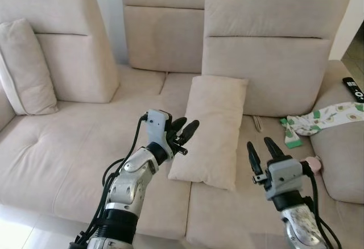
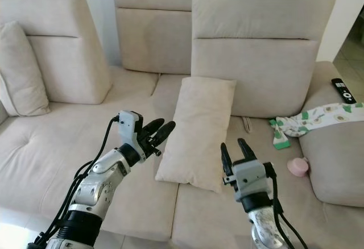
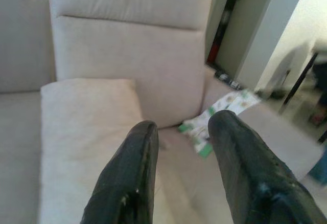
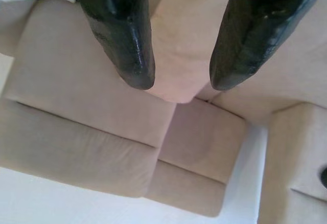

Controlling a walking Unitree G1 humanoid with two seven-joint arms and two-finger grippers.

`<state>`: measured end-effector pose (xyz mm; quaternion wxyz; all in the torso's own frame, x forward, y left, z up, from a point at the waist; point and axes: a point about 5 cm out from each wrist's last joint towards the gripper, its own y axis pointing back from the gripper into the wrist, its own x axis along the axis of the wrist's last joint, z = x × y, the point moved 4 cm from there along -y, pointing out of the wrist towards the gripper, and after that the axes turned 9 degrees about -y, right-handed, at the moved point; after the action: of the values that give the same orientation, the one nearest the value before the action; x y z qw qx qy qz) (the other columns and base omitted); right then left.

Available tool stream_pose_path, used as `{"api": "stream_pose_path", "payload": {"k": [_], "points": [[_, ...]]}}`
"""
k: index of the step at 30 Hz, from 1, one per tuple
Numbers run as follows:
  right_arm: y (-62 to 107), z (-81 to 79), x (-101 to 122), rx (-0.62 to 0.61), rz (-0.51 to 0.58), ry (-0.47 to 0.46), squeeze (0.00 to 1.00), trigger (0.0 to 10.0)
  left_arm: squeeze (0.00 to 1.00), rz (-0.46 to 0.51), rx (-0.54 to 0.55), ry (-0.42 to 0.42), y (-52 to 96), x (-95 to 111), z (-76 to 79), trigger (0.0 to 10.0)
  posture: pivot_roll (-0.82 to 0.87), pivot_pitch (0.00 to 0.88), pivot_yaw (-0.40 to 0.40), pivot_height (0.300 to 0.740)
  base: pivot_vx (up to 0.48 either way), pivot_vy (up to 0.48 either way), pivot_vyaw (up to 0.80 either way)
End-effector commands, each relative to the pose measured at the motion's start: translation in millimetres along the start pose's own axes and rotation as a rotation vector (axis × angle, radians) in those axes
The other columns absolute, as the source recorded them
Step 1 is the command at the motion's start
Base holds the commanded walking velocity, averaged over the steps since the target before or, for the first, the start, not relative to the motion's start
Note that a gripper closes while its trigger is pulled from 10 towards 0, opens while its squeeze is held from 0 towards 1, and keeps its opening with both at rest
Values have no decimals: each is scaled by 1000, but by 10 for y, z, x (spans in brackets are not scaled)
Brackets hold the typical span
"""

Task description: Move the pillow to the sofa from floor

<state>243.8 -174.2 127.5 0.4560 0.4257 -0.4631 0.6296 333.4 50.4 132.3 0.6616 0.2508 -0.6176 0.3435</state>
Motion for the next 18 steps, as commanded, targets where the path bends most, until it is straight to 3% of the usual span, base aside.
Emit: {"api": "stream_pose_path", "payload": {"k": [1,7,10,18], "points": [[27,29,21,-27,9,22,0,10000,0,5,29,29,91,-9,-65,10000,-108,0,69,740,0,0,0],[58,26,-35,-75,-7,2,0,10000,0,-16,95,-28,239,-65,-133,10000,-103,0,73,740,0,0,0],[53,27,-197,-137,-48,-16,0,10000,0,-37,201,-73,366,-143,-244,10000,-92,0,72,740,0,0,0],[52,-17,-262,-133,-67,-67,0,10000,0,-46,246,-71,409,-175,-279,10000,-89,0,70,740,0,0,0]]}}
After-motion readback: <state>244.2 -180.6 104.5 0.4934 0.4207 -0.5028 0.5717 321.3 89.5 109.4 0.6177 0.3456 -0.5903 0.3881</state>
